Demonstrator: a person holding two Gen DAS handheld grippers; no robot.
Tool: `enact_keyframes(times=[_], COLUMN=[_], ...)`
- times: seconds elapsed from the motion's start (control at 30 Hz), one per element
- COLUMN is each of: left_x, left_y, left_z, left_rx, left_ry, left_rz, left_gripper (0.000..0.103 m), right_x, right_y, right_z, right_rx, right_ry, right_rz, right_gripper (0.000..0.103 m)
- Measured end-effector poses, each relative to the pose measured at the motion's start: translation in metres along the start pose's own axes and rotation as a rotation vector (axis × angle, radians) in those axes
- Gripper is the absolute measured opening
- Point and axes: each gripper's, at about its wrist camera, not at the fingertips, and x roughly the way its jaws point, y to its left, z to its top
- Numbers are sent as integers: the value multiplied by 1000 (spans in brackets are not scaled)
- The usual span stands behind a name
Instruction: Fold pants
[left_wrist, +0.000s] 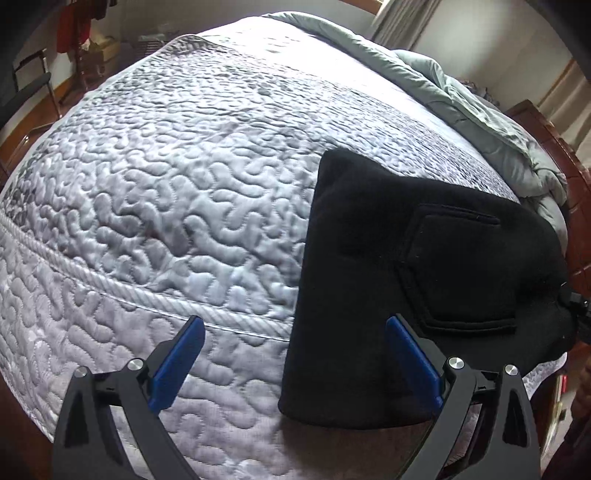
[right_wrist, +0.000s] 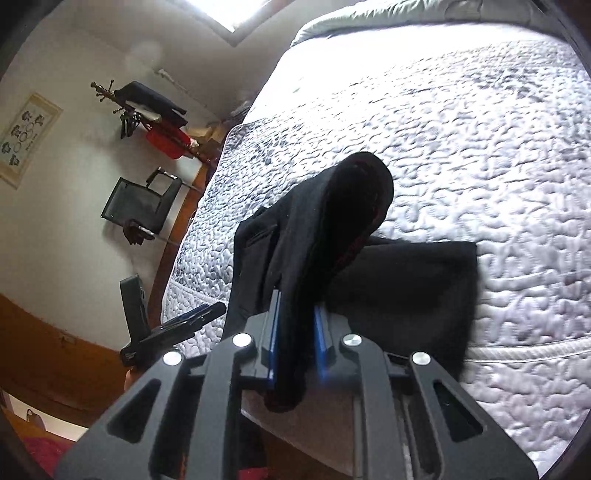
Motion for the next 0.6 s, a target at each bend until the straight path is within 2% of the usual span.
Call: enact_keyframes(times=[0.13,0.17,0.23,0.3,0.37,0.47,0.5,0.53,0.57,0.6], left_x=[5,7,12,20,31,45,46,45,44,43], left_y=[-9,-11,-16,-21,-26,-29,-28,-28,-27,-27], left_z=[-2,-2,-4,-6,-9,-13,-14,-14,-14,-14], left_rx=[22,26,34,49,63,61,52,49,50,55], left_ry=[10,13,25,42,61,84,84,83,82,83], left_rz=[0,0,3,6,14,12,13,9,4,3], left_gripper=[99,99,99,99,99,99,99,99,99,99], right_x=[-19,-20,-24,-16,-7,13,19,26,30,34], right_y=[-14,-15,-23,-28,-32,-46,-52,-58,-62,-64], right_z=[-3,-4,-7,-10,-13,-21,-23,-27,-29,-32], right_rx=[25,27,43,33,31,61,78,100,107,113], right_ry=[-29,-36,-43,-7,17,69,88,100,107,113], right_rz=[0,-5,18,-65,-102,-133,-136,-133,-131,-138], right_gripper=[9,2,2,3,2,12,27,36,51,56])
